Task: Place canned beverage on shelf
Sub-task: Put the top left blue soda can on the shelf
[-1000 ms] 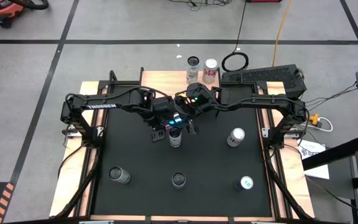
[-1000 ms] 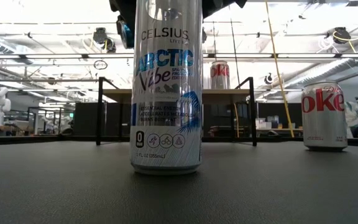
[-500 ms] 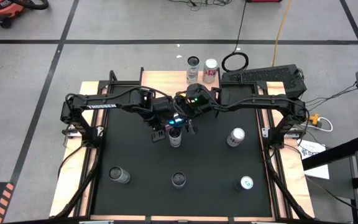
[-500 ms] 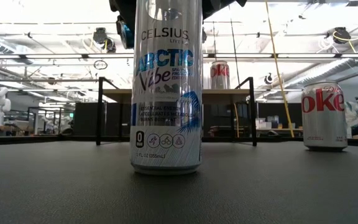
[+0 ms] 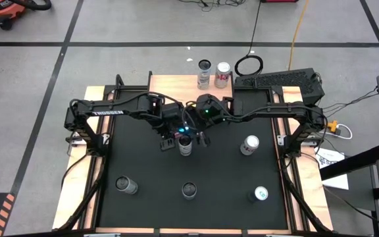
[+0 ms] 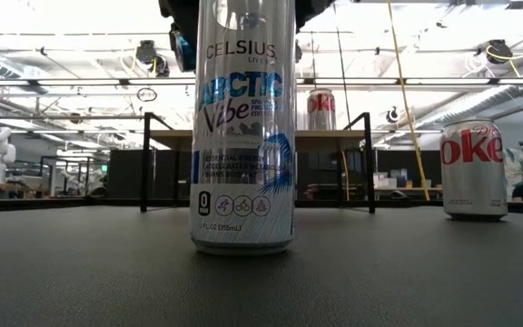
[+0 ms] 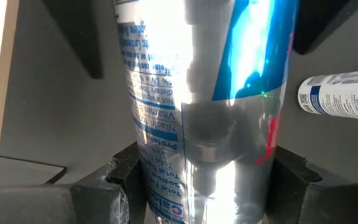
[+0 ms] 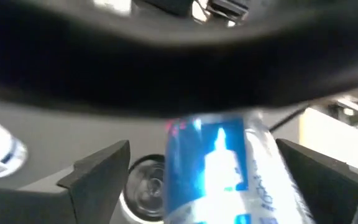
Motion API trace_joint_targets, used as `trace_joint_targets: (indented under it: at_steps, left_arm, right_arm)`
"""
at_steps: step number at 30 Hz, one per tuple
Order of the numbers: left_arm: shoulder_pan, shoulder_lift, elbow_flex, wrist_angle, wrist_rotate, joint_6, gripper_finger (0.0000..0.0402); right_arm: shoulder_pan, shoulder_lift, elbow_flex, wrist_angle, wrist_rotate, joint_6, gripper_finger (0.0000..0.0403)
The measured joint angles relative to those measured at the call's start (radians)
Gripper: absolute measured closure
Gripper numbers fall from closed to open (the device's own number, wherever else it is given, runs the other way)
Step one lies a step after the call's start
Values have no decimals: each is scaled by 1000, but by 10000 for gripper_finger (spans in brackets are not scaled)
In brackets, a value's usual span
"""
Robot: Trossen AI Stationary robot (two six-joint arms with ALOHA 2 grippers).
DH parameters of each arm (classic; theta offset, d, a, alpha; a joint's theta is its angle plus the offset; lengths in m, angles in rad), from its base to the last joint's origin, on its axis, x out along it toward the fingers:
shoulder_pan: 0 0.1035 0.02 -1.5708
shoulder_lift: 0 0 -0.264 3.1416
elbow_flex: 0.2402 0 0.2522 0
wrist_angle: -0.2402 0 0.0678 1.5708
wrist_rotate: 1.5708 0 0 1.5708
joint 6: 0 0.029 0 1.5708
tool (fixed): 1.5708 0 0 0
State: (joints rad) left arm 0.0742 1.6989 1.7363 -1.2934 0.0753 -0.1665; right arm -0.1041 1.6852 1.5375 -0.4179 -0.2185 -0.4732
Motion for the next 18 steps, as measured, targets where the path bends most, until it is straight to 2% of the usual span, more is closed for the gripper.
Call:
trace_joint_targets:
  at_steps: [3, 13, 18]
  left_arm:
    - [0, 0, 0, -1, 0, 0, 178]
    - [0, 0, 0, 2, 0, 10, 178]
    - [0, 0, 0, 2, 0, 17, 178]
  right_arm:
    - [12, 0, 0, -1, 64, -23, 26]
    - [12, 0, 0, 2, 35, -2, 26]
    - [17, 0, 0, 24, 65, -2, 26]
